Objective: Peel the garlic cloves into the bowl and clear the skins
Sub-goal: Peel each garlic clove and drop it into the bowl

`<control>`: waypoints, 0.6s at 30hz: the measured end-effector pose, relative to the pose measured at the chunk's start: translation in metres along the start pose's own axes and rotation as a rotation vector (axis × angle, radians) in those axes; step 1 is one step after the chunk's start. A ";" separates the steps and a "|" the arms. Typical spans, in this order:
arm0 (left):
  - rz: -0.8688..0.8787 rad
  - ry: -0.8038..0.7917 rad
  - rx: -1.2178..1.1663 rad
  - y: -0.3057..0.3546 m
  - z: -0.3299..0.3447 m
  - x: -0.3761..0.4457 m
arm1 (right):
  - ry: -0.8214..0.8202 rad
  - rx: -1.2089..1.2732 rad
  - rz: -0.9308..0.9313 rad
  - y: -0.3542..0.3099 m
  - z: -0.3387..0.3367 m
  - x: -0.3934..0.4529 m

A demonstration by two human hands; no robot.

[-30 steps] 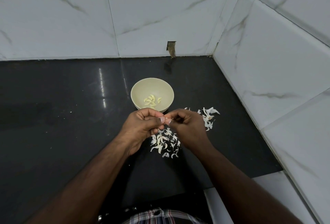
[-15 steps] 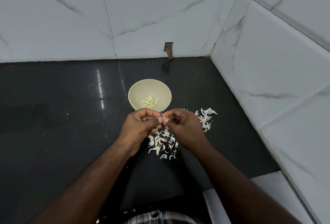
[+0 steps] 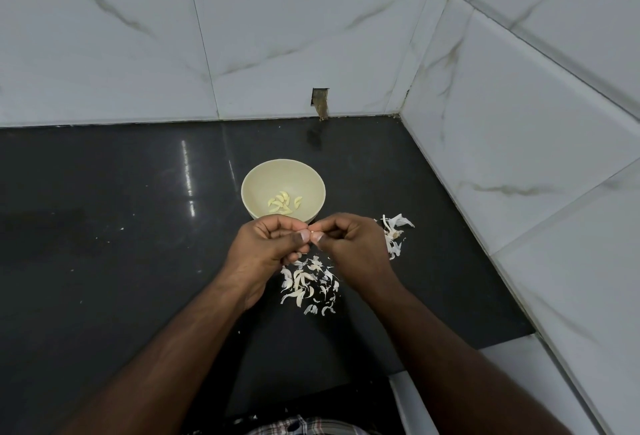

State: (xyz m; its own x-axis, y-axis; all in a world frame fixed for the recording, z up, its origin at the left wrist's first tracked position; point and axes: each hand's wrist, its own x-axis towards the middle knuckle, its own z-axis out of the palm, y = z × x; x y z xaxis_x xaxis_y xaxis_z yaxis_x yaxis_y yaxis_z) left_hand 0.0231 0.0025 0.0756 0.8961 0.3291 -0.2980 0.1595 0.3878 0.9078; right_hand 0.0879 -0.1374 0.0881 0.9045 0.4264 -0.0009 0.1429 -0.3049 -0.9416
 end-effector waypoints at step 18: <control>0.036 -0.023 -0.003 0.003 0.002 -0.007 | -0.022 0.068 -0.037 0.003 -0.002 -0.004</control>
State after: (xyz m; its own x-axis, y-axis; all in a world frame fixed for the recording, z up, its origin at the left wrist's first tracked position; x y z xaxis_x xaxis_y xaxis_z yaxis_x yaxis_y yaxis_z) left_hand 0.0180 -0.0003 0.0810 0.9105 0.3228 -0.2583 0.1259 0.3787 0.9169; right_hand 0.0860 -0.1418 0.0859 0.8898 0.4554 0.0278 0.1481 -0.2306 -0.9617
